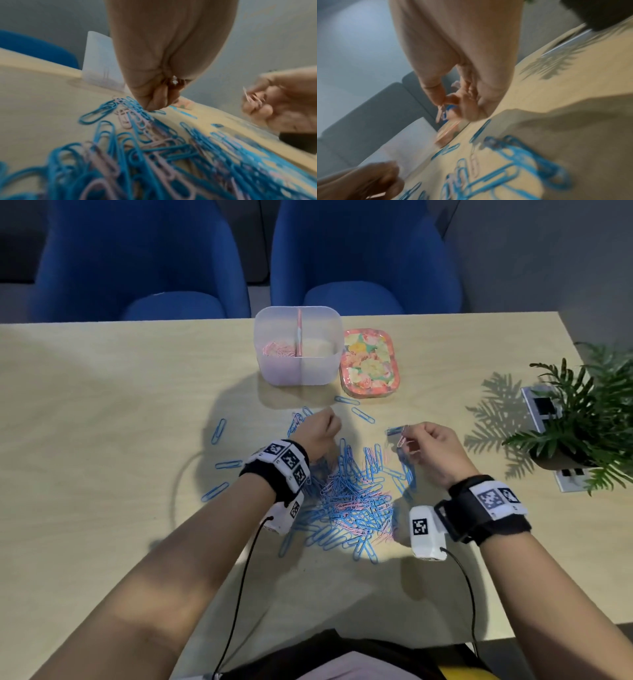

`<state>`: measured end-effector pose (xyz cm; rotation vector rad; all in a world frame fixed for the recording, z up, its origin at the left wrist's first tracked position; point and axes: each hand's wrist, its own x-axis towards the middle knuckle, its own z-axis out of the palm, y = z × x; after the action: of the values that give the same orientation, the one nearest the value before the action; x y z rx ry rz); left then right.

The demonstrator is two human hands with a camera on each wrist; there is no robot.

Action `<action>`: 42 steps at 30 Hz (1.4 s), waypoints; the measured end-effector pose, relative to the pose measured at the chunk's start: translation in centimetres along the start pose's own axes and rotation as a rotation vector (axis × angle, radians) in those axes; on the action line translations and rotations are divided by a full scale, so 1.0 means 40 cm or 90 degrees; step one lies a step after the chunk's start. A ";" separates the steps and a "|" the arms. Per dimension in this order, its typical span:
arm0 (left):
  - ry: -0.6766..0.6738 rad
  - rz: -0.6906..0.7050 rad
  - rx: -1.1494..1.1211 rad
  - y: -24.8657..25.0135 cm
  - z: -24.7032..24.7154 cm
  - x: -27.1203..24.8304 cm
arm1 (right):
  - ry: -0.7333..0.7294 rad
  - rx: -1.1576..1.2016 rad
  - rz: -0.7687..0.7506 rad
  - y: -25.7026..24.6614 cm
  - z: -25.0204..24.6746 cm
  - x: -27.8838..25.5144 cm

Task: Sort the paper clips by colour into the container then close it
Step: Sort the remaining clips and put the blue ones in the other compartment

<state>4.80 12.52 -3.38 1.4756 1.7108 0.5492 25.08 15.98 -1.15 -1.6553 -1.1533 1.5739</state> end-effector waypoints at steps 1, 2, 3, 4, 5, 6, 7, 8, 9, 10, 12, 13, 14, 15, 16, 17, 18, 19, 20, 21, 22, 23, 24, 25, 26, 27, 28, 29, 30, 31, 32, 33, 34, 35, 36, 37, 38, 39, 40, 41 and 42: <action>-0.007 -0.025 -0.070 0.007 -0.002 0.002 | -0.016 0.033 0.016 0.005 -0.012 -0.003; -0.024 -0.048 -0.137 0.017 -0.003 0.002 | -0.032 0.063 0.032 0.011 -0.022 -0.009; -0.047 -0.065 -0.195 0.023 -0.004 0.002 | -0.041 0.087 0.047 0.019 -0.029 -0.012; -0.070 -0.077 -0.241 0.032 -0.005 0.001 | -0.048 0.102 0.058 0.025 -0.036 -0.016; -0.087 -0.084 -0.277 0.040 -0.006 -0.002 | -0.050 0.110 0.070 0.030 -0.039 -0.017; -0.097 -0.092 -0.307 0.046 -0.008 -0.004 | -0.054 0.105 0.080 0.035 -0.042 -0.017; -0.103 -0.104 -0.329 0.048 -0.008 -0.005 | -0.059 0.098 0.090 0.039 -0.042 -0.015; -0.108 -0.119 -0.336 0.053 -0.010 -0.009 | -0.063 0.098 0.104 0.042 -0.042 -0.010; -0.114 -0.134 -0.329 0.058 -0.009 -0.011 | -0.071 0.109 0.127 0.040 -0.038 -0.009; -0.120 -0.142 -0.296 0.063 -0.008 -0.013 | -0.084 0.130 0.160 0.039 -0.036 -0.010; -0.126 -0.125 -0.137 0.062 -0.003 -0.011 | -0.115 0.156 0.210 0.031 -0.025 -0.016; -0.117 -0.111 -0.032 0.060 0.000 -0.011 | -0.116 0.132 0.213 0.032 -0.016 -0.014; -0.093 -0.091 0.067 0.057 0.005 -0.013 | -0.096 0.078 0.188 0.035 -0.007 -0.013; -0.066 -0.064 0.145 0.053 0.010 -0.013 | -0.058 -0.012 0.127 0.041 0.005 -0.013; -0.041 -0.032 0.203 0.050 0.015 -0.013 | -0.016 -0.129 0.048 0.050 0.015 -0.016; -0.023 -0.001 0.247 0.049 0.020 -0.012 | 0.024 -0.265 -0.028 0.057 0.025 -0.019; -0.013 0.029 0.279 0.048 0.023 -0.012 | 0.064 -0.386 -0.072 0.062 0.034 -0.024; -0.016 0.047 0.304 0.046 0.026 -0.010 | 0.101 -0.484 -0.085 0.066 0.043 -0.028; -0.027 0.055 0.319 0.042 0.026 -0.008 | 0.122 -0.545 -0.089 0.069 0.051 -0.032; -0.042 0.055 0.330 0.040 0.024 -0.005 | 0.130 -0.573 -0.083 0.075 0.056 -0.029; -0.058 0.056 0.340 0.039 0.021 -0.004 | 0.136 -0.583 -0.077 0.075 0.062 -0.028; -0.074 0.051 0.349 0.037 0.018 -0.005 | 0.141 -0.585 -0.067 0.076 0.067 -0.024; -0.085 0.049 0.354 0.034 0.013 -0.006 | 0.140 -0.581 -0.056 0.075 0.070 -0.019; -0.095 0.044 0.354 0.031 0.009 -0.009 | 0.125 -0.567 -0.034 0.072 0.073 -0.015; -0.098 0.044 0.349 0.026 0.005 -0.013 | 0.106 -0.544 -0.011 0.072 0.074 -0.009; -0.093 0.044 0.341 0.021 0.001 -0.017 | 0.081 -0.513 0.010 0.070 0.072 -0.007; -0.084 0.046 0.328 0.015 -0.003 -0.022 | 0.054 -0.467 0.021 0.069 0.070 -0.006; -0.076 0.047 0.314 0.011 -0.007 -0.026 | 0.037 -0.407 0.024 0.068 0.068 -0.011; -0.071 0.054 0.301 0.006 -0.011 -0.032 | 0.040 -0.334 0.018 0.065 0.064 -0.017; -0.072 0.063 0.295 0.001 -0.016 -0.037 | 0.058 -0.255 0.008 0.061 0.059 -0.020; -0.080 0.072 0.295 -0.004 -0.021 -0.043 | 0.087 -0.192 0.001 0.055 0.051 -0.023; -0.092 0.080 0.299 -0.008 -0.026 -0.049 | 0.110 -0.147 0.001 0.048 0.042 -0.023; -0.101 0.086 0.306 -0.012 -0.030 -0.053 | 0.126 -0.119 0.006 0.041 0.030 -0.023; -0.108 0.089 0.314 -0.015 -0.032 -0.056 | 0.124 -0.088 0.012 0.038 0.019 -0.023; -0.112 0.093 0.322 -0.016 -0.035 -0.057 | 0.108 -0.054 0.021 0.036 0.011 -0.024; -0.118 0.090 0.329 -0.016 -0.036 -0.057 | 0.081 -0.008 0.027 0.036 0.005 -0.025; -0.124 0.085 0.331 -0.013 -0.037 -0.056 | 0.051 0.046 0.038 0.036 0.003 -0.028; -0.131 0.078 0.334 -0.011 -0.037 -0.054 | 0.031 0.092 0.050 0.036 0.002 -0.030; -0.136 0.075 0.338 -0.009 -0.037 -0.052 | 0.014 0.121 0.064 0.032 0.003 -0.034; -0.141 0.074 0.344 -0.007 -0.036 -0.050 | 0.005 0.131 0.079 0.033 0.004 -0.030; -0.142 0.074 0.349 -0.004 -0.035 -0.049 | -0.006 0.127 0.093 0.031 0.005 -0.030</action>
<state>3.62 10.83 -2.13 1.9429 1.6758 -0.0437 25.20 14.33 -1.67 -1.6321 -0.8646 1.7272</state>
